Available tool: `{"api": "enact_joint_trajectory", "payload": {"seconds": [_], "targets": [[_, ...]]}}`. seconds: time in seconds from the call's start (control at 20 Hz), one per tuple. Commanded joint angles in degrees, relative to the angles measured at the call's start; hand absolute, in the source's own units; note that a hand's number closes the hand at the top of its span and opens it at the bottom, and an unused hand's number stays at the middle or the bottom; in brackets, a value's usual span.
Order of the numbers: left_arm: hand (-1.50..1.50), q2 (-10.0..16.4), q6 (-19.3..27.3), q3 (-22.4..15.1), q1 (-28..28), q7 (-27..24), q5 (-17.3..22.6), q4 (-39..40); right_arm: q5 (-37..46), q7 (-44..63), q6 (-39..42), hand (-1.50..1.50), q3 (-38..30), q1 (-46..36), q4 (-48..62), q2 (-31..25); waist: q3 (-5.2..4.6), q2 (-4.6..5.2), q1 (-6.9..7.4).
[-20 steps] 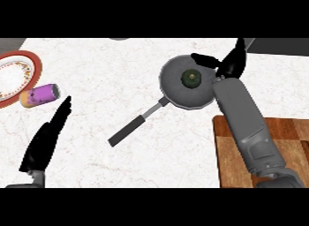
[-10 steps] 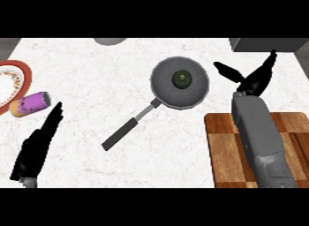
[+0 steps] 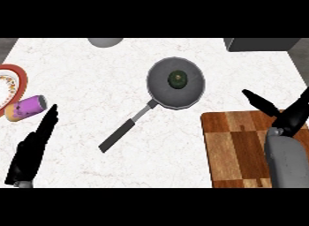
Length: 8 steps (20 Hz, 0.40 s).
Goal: Pick the squash from the cutting board and place it in the pan
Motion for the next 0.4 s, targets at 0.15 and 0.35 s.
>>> {"api": "enact_joint_trajectory", "payload": {"seconds": [0.15, 0.35], "targets": [[0.00, -0.9, -0.1, -0.5, -0.4, -0.6, -1.7, 1.2, -2.1, 6.5, 9.9, -1.50, 2.7, 19.2, -22.6, -2.9, 0.00, 0.18, 0.33], [0.00, -0.7, -0.8, 2.4, -4.5, -0.9, -0.9, 4.5, -6.4, 1.5, 11.0, -1.50, 1.6, 25.9, -26.5, -1.0, 0.03, 0.35, 0.71]]}}
